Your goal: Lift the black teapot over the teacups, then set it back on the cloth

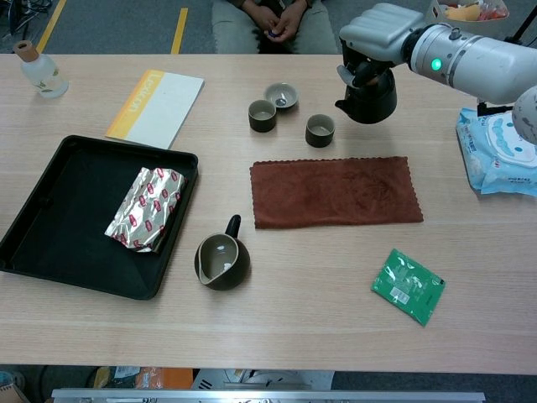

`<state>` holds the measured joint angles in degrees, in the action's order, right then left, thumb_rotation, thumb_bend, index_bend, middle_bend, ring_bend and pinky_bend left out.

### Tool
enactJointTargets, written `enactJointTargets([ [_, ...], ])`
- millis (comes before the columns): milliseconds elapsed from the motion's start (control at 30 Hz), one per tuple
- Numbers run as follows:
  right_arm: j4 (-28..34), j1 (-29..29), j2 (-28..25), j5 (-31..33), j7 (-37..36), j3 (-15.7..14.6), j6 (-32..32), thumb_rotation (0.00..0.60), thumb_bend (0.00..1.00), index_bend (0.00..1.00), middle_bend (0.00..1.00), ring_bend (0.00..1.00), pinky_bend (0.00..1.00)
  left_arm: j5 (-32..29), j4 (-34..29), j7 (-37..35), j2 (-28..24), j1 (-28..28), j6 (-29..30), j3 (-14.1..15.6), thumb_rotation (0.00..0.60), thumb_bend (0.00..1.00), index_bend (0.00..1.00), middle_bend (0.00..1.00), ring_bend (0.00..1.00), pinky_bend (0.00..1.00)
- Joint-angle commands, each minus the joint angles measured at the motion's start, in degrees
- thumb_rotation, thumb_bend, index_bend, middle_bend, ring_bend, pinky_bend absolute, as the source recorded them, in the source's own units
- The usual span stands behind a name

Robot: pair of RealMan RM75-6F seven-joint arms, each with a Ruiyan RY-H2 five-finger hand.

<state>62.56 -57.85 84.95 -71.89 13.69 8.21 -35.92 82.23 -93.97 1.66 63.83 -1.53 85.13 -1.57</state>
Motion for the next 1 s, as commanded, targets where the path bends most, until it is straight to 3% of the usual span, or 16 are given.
enactJointTargets([
  [33,-1.62,-1.17,1.26,0.14,1.5,0.09,0.81,0.401,0.59,0.96,0.91,0.88,0.33,0.05,0.1,-0.22,0.05,0.14,0.14,0.06,0.6,0.25,0.15,0.17,0.1,0.07],
  [1000,-5.15,-6.1,4.92,1.53,14.84,-1.78,2.57,0.409,0.59,0.96,0.91,0.88,0.33,-0.37,2.06,-2.64,1.28,1.62,1.37,-0.05,0.6,0.25,0.15,0.17,0.1,0.07],
])
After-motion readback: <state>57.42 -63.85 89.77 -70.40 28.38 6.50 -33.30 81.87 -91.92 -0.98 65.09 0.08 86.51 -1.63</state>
